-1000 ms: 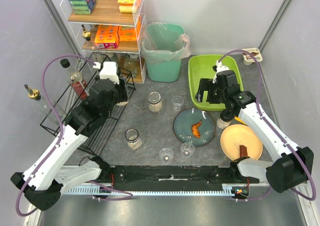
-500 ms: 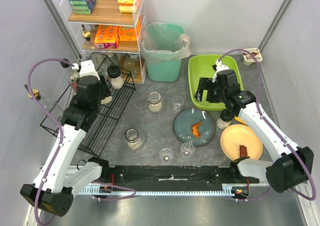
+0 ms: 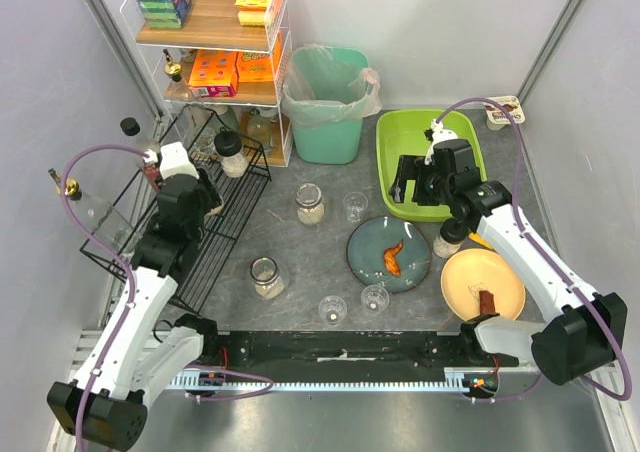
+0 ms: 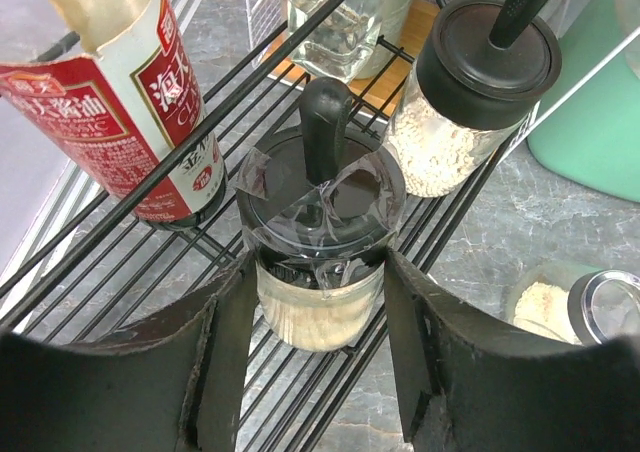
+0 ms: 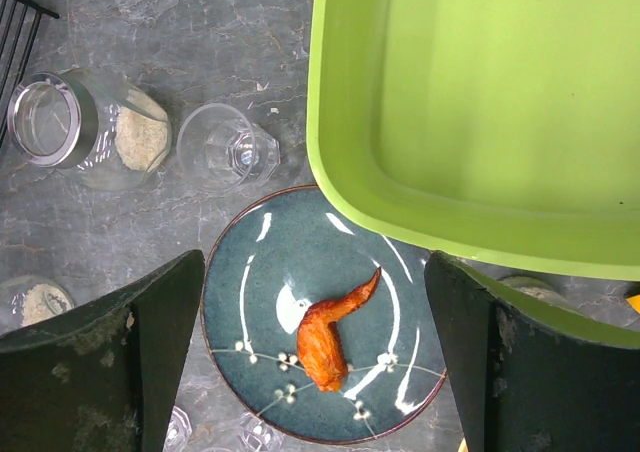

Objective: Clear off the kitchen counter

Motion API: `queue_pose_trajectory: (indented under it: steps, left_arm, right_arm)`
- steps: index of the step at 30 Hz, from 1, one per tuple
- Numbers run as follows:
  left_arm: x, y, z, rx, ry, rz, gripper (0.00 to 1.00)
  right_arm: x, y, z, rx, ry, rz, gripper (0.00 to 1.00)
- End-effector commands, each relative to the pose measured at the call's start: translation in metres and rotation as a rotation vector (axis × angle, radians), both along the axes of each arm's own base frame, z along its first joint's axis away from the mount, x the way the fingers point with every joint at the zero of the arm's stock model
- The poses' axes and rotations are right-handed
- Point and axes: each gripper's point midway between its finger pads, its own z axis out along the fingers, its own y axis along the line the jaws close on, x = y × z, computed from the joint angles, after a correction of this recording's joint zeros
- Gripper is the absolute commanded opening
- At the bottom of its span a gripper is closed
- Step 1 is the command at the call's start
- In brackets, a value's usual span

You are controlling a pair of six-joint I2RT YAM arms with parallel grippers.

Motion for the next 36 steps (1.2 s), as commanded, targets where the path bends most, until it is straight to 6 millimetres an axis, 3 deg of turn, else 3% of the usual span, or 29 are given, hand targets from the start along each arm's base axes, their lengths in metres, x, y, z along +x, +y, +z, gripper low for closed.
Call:
queue_pose_trajectory:
  steps: [1,13,17,21,24,28,33,36]
  left_arm:
    - [0.005,0.006,0.027,-0.027,-0.171,0.035,0.59]
    - [-0.004,0.012,0.021,-0.005,-0.15,0.047,0.81]
    - [-0.01,0.011,0.043,-0.018,-0.165,0.036,0.93]
    - [-0.016,0.006,0.068,-0.031,-0.139,0.003,0.98]
    - [-0.02,-0.007,0.085,-0.048,-0.102,-0.071,0.99]
    - [-0.022,-0.027,0.128,-0.098,-0.137,-0.187,0.99]
    - [-0.026,-0.087,0.161,-0.16,-0.178,-0.527,0.99]
    - [-0.03,-0.123,0.161,-0.21,-0.163,-0.736,0.99]
  right_arm:
    - [0.012,0.003,0.02,0.005,-0.061,0.01,0.98]
    - [0.016,0.007,0.021,0.007,-0.056,0.03,0.98]
    - [0.016,0.005,0.024,0.001,-0.063,0.031,0.98]
    - [0.015,0.004,0.025,-0.006,-0.063,0.035,0.98]
    - [0.014,0.002,0.027,-0.012,-0.063,0.032,0.98]
    - [0.012,0.001,0.028,-0.011,-0.061,0.028,0.98]
    - [0.01,-0.001,0.032,-0.008,-0.058,0.012,0.98]
    - [0.009,-0.013,0.037,-0.028,-0.068,-0.053,0.98]
